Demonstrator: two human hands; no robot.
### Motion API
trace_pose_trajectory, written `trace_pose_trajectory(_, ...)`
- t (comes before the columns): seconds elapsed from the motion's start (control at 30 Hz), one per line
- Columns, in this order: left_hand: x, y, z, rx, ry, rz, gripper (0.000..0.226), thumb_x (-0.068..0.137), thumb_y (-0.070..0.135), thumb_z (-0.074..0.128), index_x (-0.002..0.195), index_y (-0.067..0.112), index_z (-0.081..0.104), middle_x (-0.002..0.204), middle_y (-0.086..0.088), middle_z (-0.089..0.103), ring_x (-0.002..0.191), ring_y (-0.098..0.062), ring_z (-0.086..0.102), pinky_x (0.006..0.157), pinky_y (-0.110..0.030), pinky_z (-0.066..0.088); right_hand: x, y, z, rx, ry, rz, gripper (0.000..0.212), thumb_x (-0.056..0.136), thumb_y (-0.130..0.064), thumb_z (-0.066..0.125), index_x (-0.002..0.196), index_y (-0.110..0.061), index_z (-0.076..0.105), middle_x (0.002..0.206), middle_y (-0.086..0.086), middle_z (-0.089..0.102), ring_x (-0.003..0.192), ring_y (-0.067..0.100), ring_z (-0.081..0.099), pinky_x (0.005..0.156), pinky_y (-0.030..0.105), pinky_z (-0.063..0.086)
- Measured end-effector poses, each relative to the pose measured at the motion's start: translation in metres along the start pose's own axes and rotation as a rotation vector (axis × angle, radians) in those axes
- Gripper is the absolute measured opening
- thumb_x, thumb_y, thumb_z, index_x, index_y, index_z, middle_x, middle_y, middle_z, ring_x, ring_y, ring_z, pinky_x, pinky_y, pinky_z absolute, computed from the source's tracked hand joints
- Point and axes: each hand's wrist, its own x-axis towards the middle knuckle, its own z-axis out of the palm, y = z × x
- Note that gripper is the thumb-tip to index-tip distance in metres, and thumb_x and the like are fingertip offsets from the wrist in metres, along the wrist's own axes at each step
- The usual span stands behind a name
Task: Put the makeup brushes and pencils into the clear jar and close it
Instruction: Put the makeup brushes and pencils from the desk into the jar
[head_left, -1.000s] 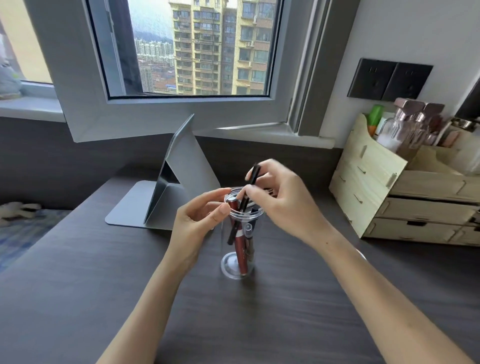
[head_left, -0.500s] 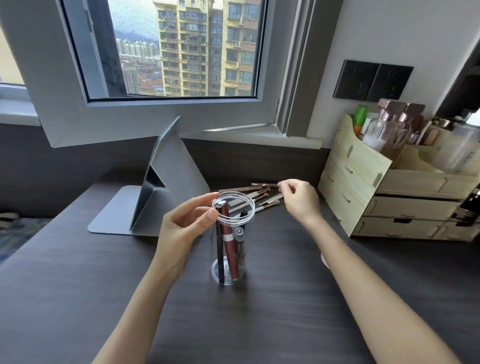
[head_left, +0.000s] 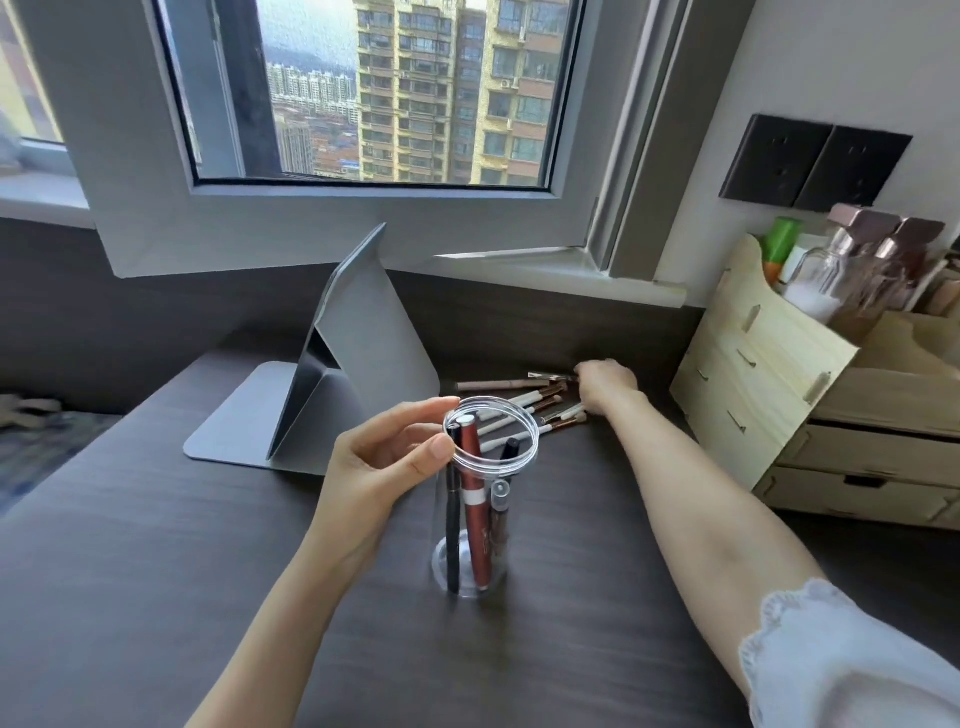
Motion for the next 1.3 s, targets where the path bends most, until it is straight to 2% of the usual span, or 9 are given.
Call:
trace_pose_trajectory(0.3,0.003,-0.001,0.0,0.02,-0.009,0.009,0.042,0.058,0.048,0.079,0.094,0.027,0.074,0.088,0.008,0.078,0.085,-0.01,0.071,0.071,-0.017,0.053,0.016,0.009,0.021,-0.11,0.34,-0.058,0.026,0.09,-0.007,0.047,0.112,-0.008,0.063,0.117,0.013,0.062,0.112,0.033,0.053,0.091,0.039,0.042)
trace_pose_trajectory(0.43,0.001,0.0,-0.001,0.015,-0.018,0.017,0.042,0.059,0.047,0.079,0.095,0.025,0.074,0.088,0.008,0.077,0.085,-0.01,0.071,0.072,-0.018,0.053,-0.025,0.006,-0.004,0.33,0.497,-0.063,0.024,0.098,-0.024,0.042,0.114,-0.013,0.056,0.107,0.011,0.067,0.097,0.035,0.061,0.075,0.038,0.043)
trace_pose_trajectory(0.53,0.0,0.001,0.0,0.009,-0.021,0.017,0.042,0.06,0.045,0.079,0.096,0.024,0.074,0.089,0.007,0.077,0.084,-0.011,0.071,0.072,-0.019,0.053,-0.084,0.007,-0.032,0.778,0.555,-0.218,0.019,0.094,-0.023,0.053,0.108,-0.018,0.065,0.073,-0.012,0.063,0.07,0.003,0.061,0.066,0.022,0.042)
trace_pose_trajectory(0.6,-0.001,0.002,0.0,0.003,-0.025,0.016,0.04,0.061,0.041,0.079,0.096,0.023,0.074,0.089,0.007,0.077,0.084,-0.01,0.071,0.072,-0.018,0.053,-0.133,0.006,-0.053,1.092,0.467,-0.328,0.017,0.091,-0.022,0.059,0.105,-0.022,0.069,0.057,-0.021,0.056,0.055,-0.005,0.054,0.058,0.005,0.038)
trace_pose_trajectory(0.7,-0.002,0.002,0.001,0.003,-0.011,0.011,0.031,0.066,0.022,0.078,0.096,0.018,0.074,0.087,0.006,0.078,0.082,-0.01,0.071,0.072,-0.017,0.052,-0.19,0.008,-0.077,1.294,0.205,-0.463,0.018,0.079,-0.034,0.061,0.096,-0.029,0.066,0.05,-0.014,0.045,0.045,0.004,0.034,0.044,0.013,0.03)
trace_pose_trajectory(0.9,-0.004,0.003,0.003,0.01,0.01,0.002,0.025,0.075,0.005,0.066,0.096,0.016,0.073,0.082,0.005,0.078,0.078,-0.009,0.07,0.071,-0.017,0.052,-0.221,-0.006,-0.1,1.113,0.284,-0.516,0.026,0.067,-0.043,0.065,0.075,-0.019,0.061,0.046,-0.009,0.048,0.043,0.007,0.036,0.043,0.013,0.031)
trace_pose_trajectory(1.07,-0.003,0.003,0.003,-0.005,0.012,-0.002,0.026,0.073,0.005,0.071,0.097,0.014,0.073,0.083,0.002,0.078,0.077,-0.011,0.07,0.07,-0.019,0.053,-0.206,-0.037,-0.098,0.832,0.262,-0.653,0.014,0.091,-0.033,0.055,0.09,-0.022,0.064,0.064,-0.02,0.06,0.057,0.003,0.052,0.056,0.013,0.04)
trace_pose_trajectory(1.17,-0.004,0.004,0.003,-0.01,-0.001,0.007,0.029,0.072,0.009,0.065,0.101,0.009,0.071,0.085,0.002,0.078,0.08,-0.012,0.071,0.071,-0.019,0.053,-0.203,-0.051,-0.093,0.572,0.286,-0.699,0.017,0.095,-0.029,0.051,0.101,-0.018,0.062,0.082,-0.009,0.063,0.073,0.007,0.054,0.069,0.026,0.044)
trace_pose_trajectory(1.3,-0.003,0.002,0.002,0.006,-0.004,0.002,0.029,0.073,0.01,0.073,0.102,0.01,0.07,0.086,0.002,0.078,0.083,-0.013,0.071,0.073,-0.019,0.053,-0.206,-0.055,-0.095,0.612,0.259,-0.754,0.018,0.089,-0.033,0.059,0.093,-0.015,0.058,0.076,-0.005,0.06,0.064,0.005,0.047,0.061,0.02,0.039)
